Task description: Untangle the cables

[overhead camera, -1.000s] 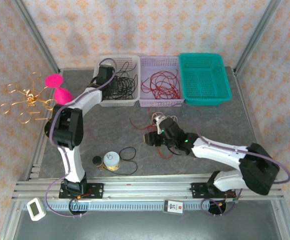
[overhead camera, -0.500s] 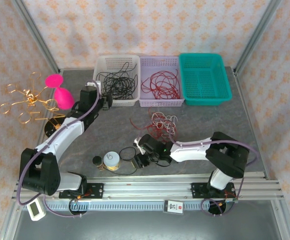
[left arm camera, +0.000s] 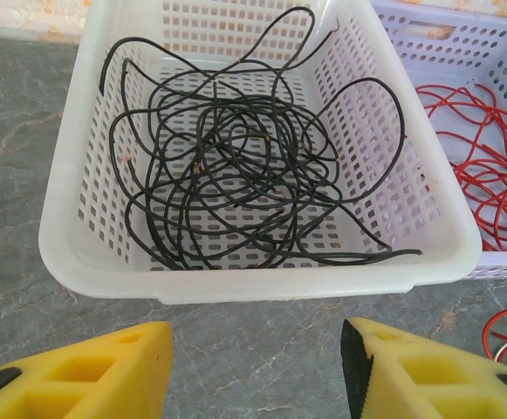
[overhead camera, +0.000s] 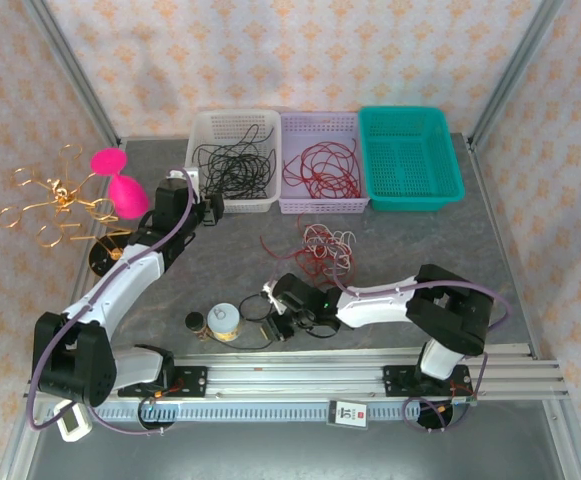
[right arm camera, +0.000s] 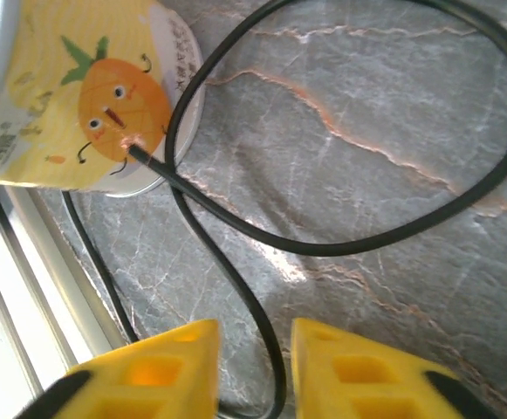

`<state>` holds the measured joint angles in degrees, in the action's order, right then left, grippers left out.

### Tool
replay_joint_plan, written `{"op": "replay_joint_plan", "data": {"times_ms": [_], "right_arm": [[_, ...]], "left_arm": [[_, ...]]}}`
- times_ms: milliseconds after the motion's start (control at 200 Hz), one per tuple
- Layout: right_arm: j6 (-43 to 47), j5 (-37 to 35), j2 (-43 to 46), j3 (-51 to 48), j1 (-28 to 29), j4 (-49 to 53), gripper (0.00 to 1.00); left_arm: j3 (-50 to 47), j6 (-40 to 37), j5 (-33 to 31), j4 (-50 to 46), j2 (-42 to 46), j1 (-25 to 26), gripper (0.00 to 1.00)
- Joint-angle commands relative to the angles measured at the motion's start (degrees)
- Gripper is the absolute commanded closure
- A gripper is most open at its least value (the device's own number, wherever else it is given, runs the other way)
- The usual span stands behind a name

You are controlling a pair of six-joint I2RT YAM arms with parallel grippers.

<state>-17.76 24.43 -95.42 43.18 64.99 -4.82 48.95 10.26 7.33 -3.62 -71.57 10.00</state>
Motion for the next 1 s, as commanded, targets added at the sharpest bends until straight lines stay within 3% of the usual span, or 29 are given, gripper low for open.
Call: {"op": "replay_joint_plan", "data": {"times_ms": [0, 185, 340, 506, 591, 741, 996], "right_arm": [[-0.66, -5.42, 2.21, 1.54, 0.14, 3.08, 0.85], [1.95, -11.76, 12.49, 3.33, 0.13, 10.84, 0.97], [5.65, -8.44, 17.59, 7.48, 0.13, 14.75, 0.98], [9.88, -13.98, 19.51, 15.68, -0.86, 22.57, 1.0], [11.29, -14.99, 21.34, 18.81, -3.38, 23.58, 1.0], [14.05, -11.94, 24.62, 20.45, -9.43, 21.74, 0.99], [16.87, -1.65, 25.68, 21.91, -19.02, 21.21, 0.99]], "left_arm": [[-0.41, 0.04, 1.14, -1.39, 2.52, -0.22, 0.44], [-0.36, -0.11, 3.35, -1.44, 5.91, 0.03, 0.43], [0.49, -0.34, 3.76, -1.87, 7.65, 0.2, 0.42], [1.97, -1.22, 6.64, -3.27, 10.25, 0.54, 0.42], [1.78, -1.97, 11.38, -2.37, 12.73, 0.92, 0.42], [0.04, -2.05, 25.96, 1.16, 16.14, 1.07, 0.4], [-5.03, 0.79, 38.76, 6.86, 16.11, 1.75, 0.39]]}}
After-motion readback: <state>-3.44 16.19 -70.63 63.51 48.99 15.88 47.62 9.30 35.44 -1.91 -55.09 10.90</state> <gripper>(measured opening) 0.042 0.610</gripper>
